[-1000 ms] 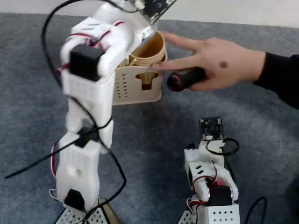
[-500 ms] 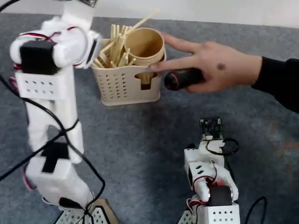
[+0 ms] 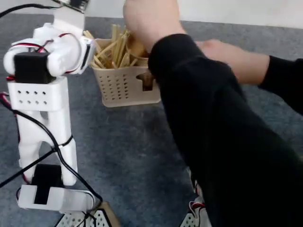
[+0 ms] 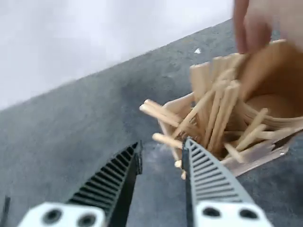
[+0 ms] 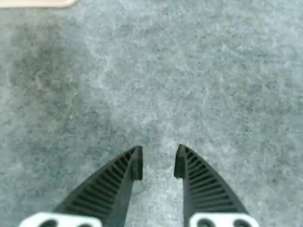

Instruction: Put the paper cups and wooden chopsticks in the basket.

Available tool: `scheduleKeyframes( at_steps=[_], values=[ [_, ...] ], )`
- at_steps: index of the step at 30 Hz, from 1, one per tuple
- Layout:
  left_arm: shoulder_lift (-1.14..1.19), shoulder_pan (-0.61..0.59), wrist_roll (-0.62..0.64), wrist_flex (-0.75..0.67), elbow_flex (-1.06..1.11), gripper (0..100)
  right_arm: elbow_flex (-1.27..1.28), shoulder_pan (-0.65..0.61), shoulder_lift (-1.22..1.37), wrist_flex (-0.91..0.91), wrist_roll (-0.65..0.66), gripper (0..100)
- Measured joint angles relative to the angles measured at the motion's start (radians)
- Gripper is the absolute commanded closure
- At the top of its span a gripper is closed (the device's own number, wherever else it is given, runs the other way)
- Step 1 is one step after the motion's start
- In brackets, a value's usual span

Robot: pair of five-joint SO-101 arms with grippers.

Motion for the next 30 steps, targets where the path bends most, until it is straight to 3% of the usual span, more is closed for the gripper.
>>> scheduleKeyframes(
  at_steps=[13, 21, 26, 30],
  values=[
    [0.0, 0.014, -0.02, 0.002, 0.0, 83, 0.0, 0.0, 0.0, 0.0, 0.0, 87.8],
    [0.0, 0.014, -0.02, 0.138, 0.0, 84, 0.0, 0.0, 0.0, 0.0, 0.0, 87.8],
    [-0.006, -0.049, 0.021, 0.209, 0.021, 84, 0.0, 0.0, 0.0, 0.0, 0.0, 88.0],
    [-0.072, -0.118, 0.071, 0.215, 0.089, 84, 0.0, 0.0, 0.0, 0.0, 0.0, 99.6]
  ],
)
